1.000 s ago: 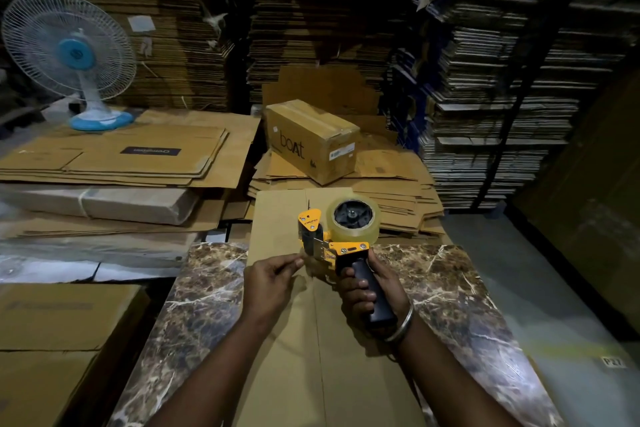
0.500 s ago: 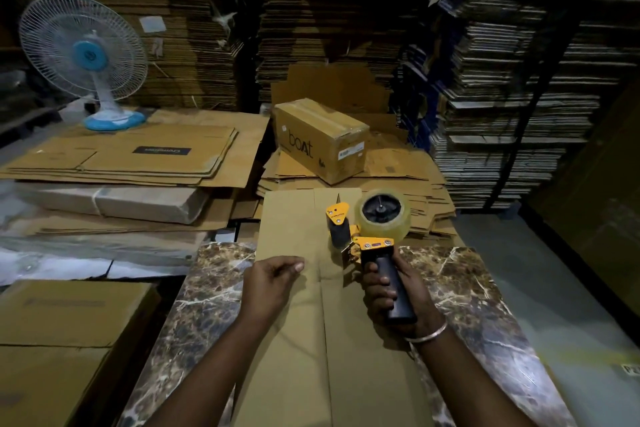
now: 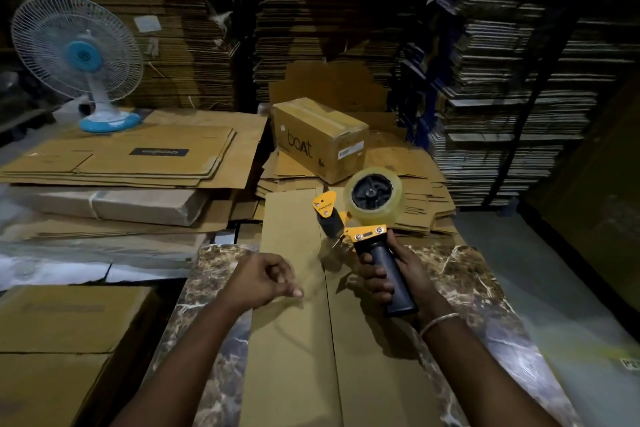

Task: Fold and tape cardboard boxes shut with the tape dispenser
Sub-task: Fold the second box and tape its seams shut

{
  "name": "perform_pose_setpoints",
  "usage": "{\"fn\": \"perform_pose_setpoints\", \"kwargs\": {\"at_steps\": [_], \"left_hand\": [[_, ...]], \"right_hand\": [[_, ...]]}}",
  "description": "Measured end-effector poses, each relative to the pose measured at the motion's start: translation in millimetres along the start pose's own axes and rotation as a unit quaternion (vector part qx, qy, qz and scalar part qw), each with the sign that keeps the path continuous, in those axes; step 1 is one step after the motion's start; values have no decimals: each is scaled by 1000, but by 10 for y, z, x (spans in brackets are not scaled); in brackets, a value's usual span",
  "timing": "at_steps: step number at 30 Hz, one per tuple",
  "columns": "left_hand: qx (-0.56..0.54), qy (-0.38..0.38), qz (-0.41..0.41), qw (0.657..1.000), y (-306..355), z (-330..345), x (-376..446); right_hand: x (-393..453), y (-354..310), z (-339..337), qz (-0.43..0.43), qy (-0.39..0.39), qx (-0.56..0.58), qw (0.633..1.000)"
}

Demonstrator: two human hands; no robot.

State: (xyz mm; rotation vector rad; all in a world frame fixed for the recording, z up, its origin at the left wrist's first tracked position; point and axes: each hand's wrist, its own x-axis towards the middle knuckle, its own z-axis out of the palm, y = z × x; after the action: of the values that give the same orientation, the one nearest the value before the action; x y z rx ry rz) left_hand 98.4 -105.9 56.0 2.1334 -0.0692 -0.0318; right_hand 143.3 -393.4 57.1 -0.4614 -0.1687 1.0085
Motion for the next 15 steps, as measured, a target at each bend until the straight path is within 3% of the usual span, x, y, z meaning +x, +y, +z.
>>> {"fn": "perform_pose_setpoints", "kwargs": {"at_steps": [6,11,15], "left_hand": [[-38,-161,-14,986,15,-338,43],[-7,68,44,997,289,-143,13],[-114,82,15,990,410,208,18]], "right_hand": [[134,7,179,-5,0,-18,1000],[184,27,231,-15,52,-25,998],[219,74,282,-14,68,-33,997]]}}
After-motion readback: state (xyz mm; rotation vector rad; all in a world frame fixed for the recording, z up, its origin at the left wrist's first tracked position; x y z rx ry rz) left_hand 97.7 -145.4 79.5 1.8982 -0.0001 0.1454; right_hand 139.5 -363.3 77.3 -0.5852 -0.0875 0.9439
